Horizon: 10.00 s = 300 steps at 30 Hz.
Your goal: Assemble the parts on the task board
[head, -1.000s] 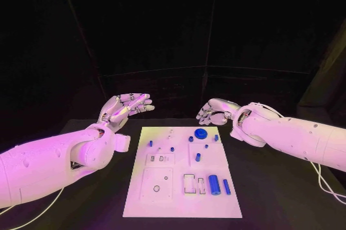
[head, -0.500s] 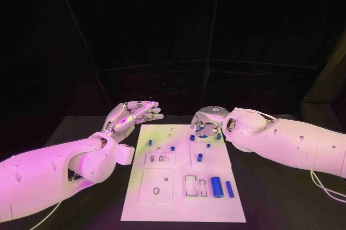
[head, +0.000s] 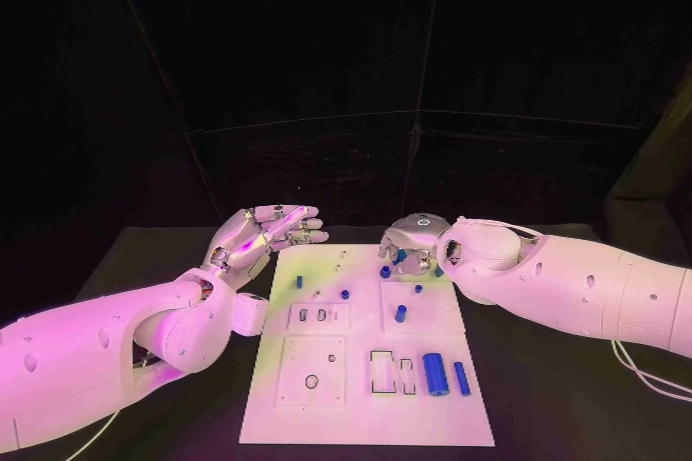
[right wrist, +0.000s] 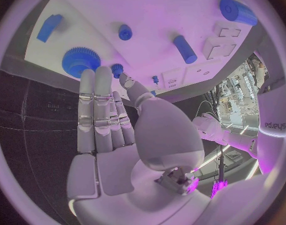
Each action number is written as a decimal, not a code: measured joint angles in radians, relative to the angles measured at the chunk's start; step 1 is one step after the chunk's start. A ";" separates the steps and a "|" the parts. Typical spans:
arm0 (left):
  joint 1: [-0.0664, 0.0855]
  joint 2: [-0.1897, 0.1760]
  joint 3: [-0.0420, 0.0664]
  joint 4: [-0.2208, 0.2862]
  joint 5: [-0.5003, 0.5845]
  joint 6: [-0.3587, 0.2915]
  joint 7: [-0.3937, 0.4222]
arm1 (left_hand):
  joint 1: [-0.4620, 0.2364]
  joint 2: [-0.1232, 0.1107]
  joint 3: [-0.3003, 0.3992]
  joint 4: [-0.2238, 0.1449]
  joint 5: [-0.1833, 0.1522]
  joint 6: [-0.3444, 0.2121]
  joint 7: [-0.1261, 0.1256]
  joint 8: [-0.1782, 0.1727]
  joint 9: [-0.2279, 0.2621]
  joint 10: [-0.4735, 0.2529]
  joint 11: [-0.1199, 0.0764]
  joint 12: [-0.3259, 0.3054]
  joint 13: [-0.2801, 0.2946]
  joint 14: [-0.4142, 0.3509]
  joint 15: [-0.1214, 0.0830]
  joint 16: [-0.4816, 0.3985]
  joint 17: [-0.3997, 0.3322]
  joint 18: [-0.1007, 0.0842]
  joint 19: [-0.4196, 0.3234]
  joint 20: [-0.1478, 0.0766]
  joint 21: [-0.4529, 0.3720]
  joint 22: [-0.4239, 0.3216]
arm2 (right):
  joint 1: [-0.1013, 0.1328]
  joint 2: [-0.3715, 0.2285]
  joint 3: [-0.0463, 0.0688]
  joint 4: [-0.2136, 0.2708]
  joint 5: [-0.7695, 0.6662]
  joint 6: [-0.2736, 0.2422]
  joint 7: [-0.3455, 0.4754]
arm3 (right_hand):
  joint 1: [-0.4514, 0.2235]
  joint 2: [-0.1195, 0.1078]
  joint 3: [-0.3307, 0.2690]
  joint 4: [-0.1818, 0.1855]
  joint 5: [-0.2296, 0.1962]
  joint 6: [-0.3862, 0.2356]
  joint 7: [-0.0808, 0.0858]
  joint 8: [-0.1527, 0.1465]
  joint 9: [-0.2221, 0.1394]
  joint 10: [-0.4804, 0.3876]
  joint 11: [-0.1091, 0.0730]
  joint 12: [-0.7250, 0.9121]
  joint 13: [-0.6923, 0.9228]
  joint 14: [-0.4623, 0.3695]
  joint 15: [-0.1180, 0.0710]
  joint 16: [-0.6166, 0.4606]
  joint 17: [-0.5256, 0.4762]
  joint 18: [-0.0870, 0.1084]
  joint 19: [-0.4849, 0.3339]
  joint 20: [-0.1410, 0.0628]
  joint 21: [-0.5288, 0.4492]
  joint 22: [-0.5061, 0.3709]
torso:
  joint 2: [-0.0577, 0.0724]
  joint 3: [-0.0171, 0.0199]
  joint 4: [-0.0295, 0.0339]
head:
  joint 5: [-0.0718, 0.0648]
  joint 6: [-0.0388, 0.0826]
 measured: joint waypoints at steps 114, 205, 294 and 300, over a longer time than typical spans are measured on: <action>0.000 0.030 0.000 -0.059 0.067 0.015 -0.038 | -0.026 0.026 -0.018 0.013 0.000 0.000 0.000 -0.016 -0.006 -0.004 0.004 -0.017 -0.002 0.007 0.007 -0.019 -0.006 0.000 0.008 0.003 -0.012 -0.013 | -0.012 0.216 0.002 -0.228 0.089 -0.165 0.001 | -0.014 0.011 0.232 0.032 -0.103 0.102 0.023 -0.001 0.005 0.011 0.007 -0.001 -0.002 0.004 0.004 0.231 0.181 0.000 -0.027 0.009 0.127 0.066 | 0.026 -0.0023 0.0146 | 0.011 -0.028; 0.002 0.030 -0.001 -0.088 0.064 0.026 -0.059 | -0.026 0.026 -0.021 0.010 0.000 0.000 0.000 -0.019 -0.006 -0.007 0.007 -0.023 -0.002 0.007 0.007 -0.026 -0.008 -0.001 0.008 0.003 -0.016 -0.015 | -0.008 -0.052 0.059 -0.050 0.316 -0.090 -0.082 | -0.011 -0.112 -0.150 0.368 0.050 -0.141 0.017 0.059 0.007 0.166 -0.018 1.162 1.050 0.003 -0.022 0.845 0.873 0.000 0.091 0.005 0.224 0.165 | 0.022 -0.0067 -0.0134 | 0.002 -0.019; 0.001 0.040 -0.001 -0.110 0.051 0.041 -0.068 | -0.021 0.031 -0.021 0.010 0.000 0.000 0.000 -0.019 -0.006 -0.007 0.007 -0.023 -0.002 0.007 0.007 -0.026 -0.009 -0.001 0.012 0.006 -0.020 -0.018 | -0.029 0.026 0.059 0.039 0.115 -0.108 -0.127 | 0.089 -0.020 -0.011 0.323 -0.006 -0.005 0.015 0.139 0.006 0.210 -0.034 1.245 1.172 0.004 -0.014 0.900 0.872 0.000 0.105 -0.002 0.321 0.286 | 0.021 -0.0069 -0.0093 | 0.027 -0.037; 0.001 0.041 -0.001 -0.111 0.051 0.041 -0.070 | -0.021 0.031 -0.021 0.010 0.000 0.000 0.000 -0.019 -0.006 -0.007 0.007 -0.023 -0.002 0.007 0.007 -0.026 -0.009 -0.001 0.012 0.006 -0.020 -0.018 | -0.029 0.073 0.059 0.024 0.090 -0.119 -0.127 | 0.089 -0.020 -0.006 0.320 -0.006 -0.005 0.015 0.130 0.004 0.210 -0.034 1.245 1.172 0.004 -0.014 0.900 0.872 0.000 0.105 -0.002 0.321 0.287 | 0.022 -0.0063 -0.0091 | 0.036 -0.040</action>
